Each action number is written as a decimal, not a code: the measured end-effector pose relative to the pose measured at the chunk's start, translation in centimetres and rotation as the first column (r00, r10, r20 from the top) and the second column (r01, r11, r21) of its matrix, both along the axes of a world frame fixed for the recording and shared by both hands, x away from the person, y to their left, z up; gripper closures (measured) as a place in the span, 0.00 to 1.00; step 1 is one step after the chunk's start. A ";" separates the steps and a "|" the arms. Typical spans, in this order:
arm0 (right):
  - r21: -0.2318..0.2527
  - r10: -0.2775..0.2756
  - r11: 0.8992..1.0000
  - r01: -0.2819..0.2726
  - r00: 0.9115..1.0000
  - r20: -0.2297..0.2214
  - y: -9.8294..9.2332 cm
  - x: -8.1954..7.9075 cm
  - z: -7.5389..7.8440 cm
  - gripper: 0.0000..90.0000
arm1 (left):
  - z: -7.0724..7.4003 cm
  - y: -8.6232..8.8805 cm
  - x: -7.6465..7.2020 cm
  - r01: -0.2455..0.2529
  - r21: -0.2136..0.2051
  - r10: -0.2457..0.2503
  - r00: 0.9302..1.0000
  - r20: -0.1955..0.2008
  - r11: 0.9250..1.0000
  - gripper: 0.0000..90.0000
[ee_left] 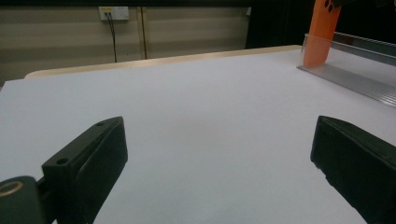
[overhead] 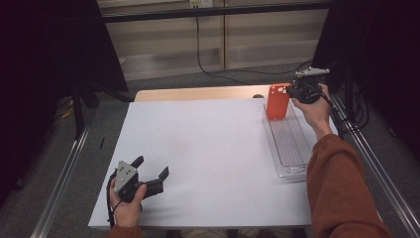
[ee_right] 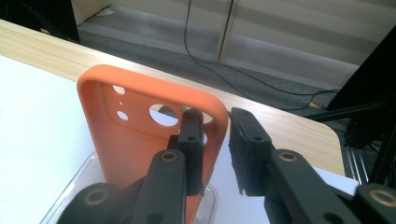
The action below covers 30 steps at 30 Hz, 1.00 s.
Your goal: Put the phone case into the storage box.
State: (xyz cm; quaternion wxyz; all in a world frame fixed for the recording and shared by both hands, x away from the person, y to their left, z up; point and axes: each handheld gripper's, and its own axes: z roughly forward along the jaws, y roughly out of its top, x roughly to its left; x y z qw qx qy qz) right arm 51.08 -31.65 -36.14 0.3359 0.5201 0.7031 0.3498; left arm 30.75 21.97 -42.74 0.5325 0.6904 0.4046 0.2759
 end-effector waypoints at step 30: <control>0.085 -0.043 0.995 0.044 0.999 -0.019 -0.5 -0.5 0.1 0.26 | 0.2 0.1 -0.1 -0.015 -0.007 0.015 1.000 0.013 1.000 0.04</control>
